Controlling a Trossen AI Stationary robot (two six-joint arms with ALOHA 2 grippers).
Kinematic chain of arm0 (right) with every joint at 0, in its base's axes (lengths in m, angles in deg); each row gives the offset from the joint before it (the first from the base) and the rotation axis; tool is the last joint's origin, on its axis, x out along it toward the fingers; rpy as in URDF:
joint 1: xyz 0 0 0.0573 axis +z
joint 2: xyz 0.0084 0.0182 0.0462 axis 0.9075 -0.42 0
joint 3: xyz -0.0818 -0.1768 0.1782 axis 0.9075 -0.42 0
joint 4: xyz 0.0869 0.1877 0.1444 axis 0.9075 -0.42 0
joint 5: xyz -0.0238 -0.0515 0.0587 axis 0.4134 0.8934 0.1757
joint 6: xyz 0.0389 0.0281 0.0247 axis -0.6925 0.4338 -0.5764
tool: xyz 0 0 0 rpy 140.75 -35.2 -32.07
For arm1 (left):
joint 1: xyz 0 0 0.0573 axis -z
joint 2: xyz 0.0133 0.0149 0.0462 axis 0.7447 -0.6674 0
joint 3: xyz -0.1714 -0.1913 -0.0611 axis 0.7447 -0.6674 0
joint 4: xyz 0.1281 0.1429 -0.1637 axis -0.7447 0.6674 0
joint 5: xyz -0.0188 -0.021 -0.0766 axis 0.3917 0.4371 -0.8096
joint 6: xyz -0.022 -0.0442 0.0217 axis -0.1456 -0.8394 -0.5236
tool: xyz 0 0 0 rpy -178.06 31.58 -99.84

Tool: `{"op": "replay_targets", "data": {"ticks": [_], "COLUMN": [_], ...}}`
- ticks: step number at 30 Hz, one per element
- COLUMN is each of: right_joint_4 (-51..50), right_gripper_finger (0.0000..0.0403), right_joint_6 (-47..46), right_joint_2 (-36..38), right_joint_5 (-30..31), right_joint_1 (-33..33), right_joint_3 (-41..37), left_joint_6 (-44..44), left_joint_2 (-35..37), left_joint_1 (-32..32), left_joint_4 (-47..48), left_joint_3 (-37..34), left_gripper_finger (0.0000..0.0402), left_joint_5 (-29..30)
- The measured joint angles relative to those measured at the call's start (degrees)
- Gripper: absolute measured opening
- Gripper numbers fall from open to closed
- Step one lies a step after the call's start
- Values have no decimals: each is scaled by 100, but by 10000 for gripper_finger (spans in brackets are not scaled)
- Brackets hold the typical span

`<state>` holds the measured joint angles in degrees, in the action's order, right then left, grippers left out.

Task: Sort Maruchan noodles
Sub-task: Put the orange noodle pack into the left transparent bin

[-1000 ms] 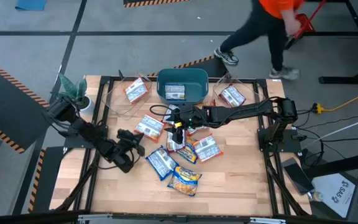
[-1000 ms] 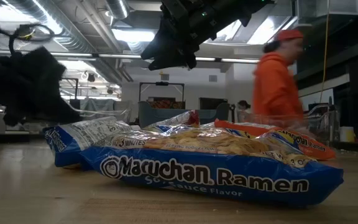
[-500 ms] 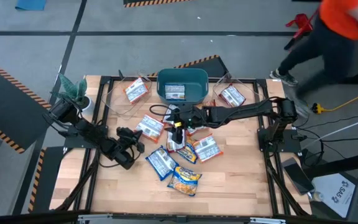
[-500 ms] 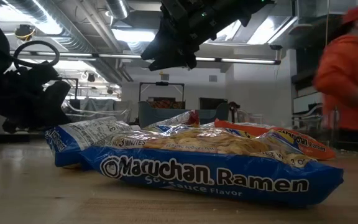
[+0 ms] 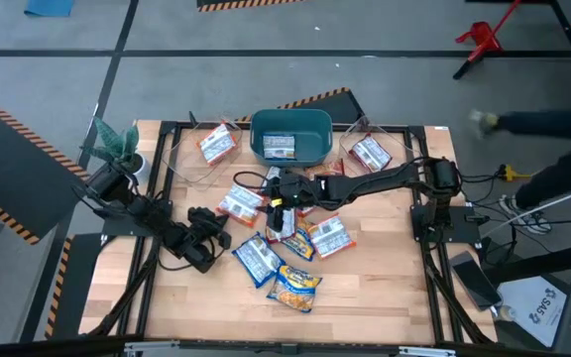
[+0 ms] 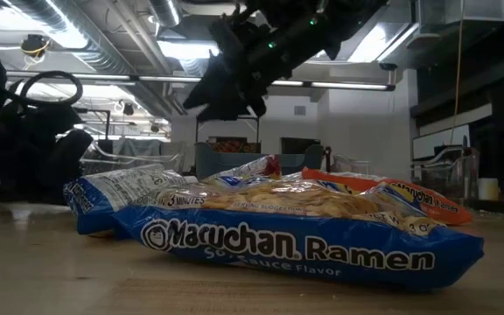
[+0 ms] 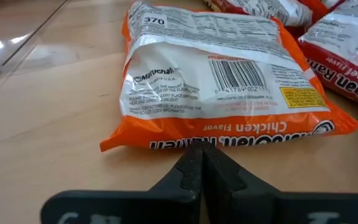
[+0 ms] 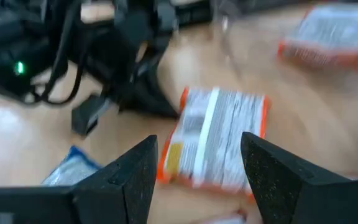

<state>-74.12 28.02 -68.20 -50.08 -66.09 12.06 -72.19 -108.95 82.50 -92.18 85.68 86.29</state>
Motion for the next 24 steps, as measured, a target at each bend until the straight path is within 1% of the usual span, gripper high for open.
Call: {"op": "replay_targets", "data": {"ticks": [3,5,7,9,12,13,15,16,20,22,24], "right_joint_4": [231,239,208,186,274,307,311,309,301,301,300], "right_gripper_finger": [214,214,214,214,214,214,214,214,214,214,214], "right_joint_6": [207,191,118,1,-5,-2,-4,-4,-4,-4,-5], "right_joint_2": [1,1,1,10,35,39,39,39,39,39,39], "right_joint_5": [86,-26,-200,-297,-281,-267,-262,-260,-219,-216,-216], "right_joint_1": [-77,-154,-233,-299,-339,-338,-340,-338,-333,-333,-333], "right_joint_3": [5,5,5,5,5,5,5,5,5,5,5], "left_joint_6": [-78,-103,-23,342,983,1131,1294,1312,1212,1206,1183], "left_joint_2": [-82,-13,200,516,820,918,1032,1038,912,811,733], "left_joint_1": [16,144,329,429,495,471,323,213,-293,-354,-339], "left_joint_4": [-135,-118,-142,-212,-113,-132,-27,69,13,-80,-180], "left_joint_3": [3,59,182,290,341,354,345,296,53,-39,-40], "left_gripper_finger": [0,0,0,0,0,0,0,0,0,0,0], "left_joint_5": [77,118,110,225,670,914,1330,1403,1095,974,976]}}
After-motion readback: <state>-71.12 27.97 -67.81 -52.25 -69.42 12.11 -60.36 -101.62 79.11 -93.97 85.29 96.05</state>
